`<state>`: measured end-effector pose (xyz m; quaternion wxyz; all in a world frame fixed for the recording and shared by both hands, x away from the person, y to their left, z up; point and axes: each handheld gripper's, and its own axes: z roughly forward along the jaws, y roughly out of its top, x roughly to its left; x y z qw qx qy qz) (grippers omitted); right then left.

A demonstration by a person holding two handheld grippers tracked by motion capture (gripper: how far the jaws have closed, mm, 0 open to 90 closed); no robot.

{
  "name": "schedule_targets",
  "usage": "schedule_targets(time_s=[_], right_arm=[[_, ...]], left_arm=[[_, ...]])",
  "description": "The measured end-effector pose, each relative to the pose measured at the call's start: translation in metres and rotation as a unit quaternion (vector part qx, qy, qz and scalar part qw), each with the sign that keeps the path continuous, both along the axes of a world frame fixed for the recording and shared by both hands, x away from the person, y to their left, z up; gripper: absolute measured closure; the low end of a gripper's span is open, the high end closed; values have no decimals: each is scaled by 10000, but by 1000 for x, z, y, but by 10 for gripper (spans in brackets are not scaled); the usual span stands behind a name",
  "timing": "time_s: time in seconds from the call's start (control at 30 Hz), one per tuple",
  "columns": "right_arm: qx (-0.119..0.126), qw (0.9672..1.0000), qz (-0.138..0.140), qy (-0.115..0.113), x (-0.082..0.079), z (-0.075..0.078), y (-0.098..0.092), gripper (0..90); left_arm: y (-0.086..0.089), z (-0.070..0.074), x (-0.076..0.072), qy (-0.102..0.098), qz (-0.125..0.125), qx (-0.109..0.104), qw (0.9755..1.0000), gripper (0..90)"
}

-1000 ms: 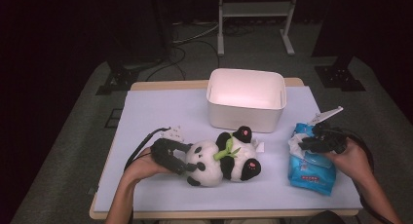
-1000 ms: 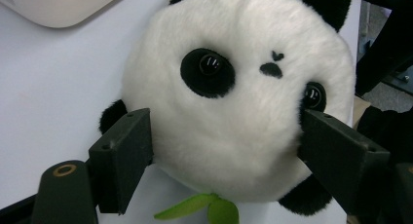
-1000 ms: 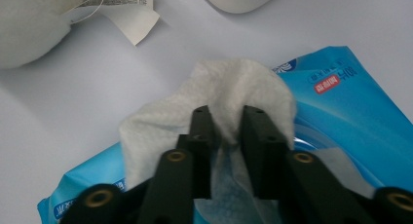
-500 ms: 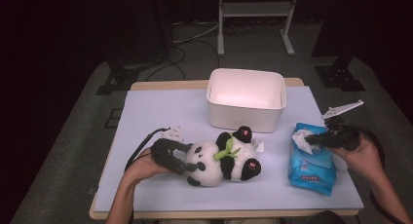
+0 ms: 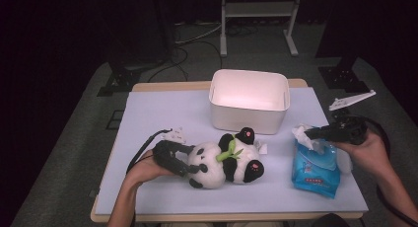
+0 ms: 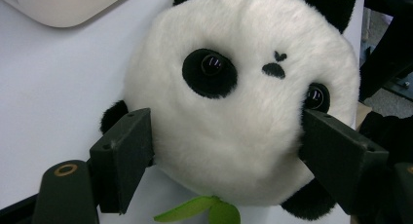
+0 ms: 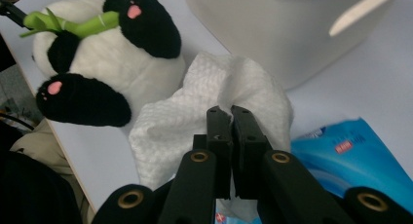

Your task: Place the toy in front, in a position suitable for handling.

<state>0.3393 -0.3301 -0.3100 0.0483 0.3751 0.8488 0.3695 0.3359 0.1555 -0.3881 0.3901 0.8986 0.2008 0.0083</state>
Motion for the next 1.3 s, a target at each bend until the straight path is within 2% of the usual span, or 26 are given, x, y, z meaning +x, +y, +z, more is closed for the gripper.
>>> schedule_targets(time_s=[0.17, 0.33, 0.43, 0.73, 0.87, 0.97, 1.23, 1.3], right_arm=[[-17, 9995, 320, -31, 3, 10, 22, 869], [-18, 9969, 774, -99, 5, 19, 55, 869], [-54, 9939, 1092, -112, 5, 23, 77, 868], [-134, 9840, 1776, -21, 6, 30, 134, 868], [-228, 9782, 2062, 0, 6, 28, 156, 867], [-254, 9751, 2201, 70, 6, 25, 167, 867], [-362, 9685, 2448, 273, 8, 9, 190, 867], [-400, 9678, 2467, 315, 9, 4, 192, 867]], left_arm=[[1, -1, 1, 18, -2, -31, 10000, 204], [1, -1, 1, 27, 13, -51, 10000, 204], [2, -1, 1, 19, 11, -45, 10000, 204], [3, -2, 1, 28, 6, -39, 10000, 204], [3, -2, 1, 27, 6, -41, 10000, 204], [3, -3, 0, 26, -9, -41, 10000, 204], [2, -3, 0, 34, -20, -42, 10000, 204], [2, -3, 0, 34, -22, -35, 10000, 204]])
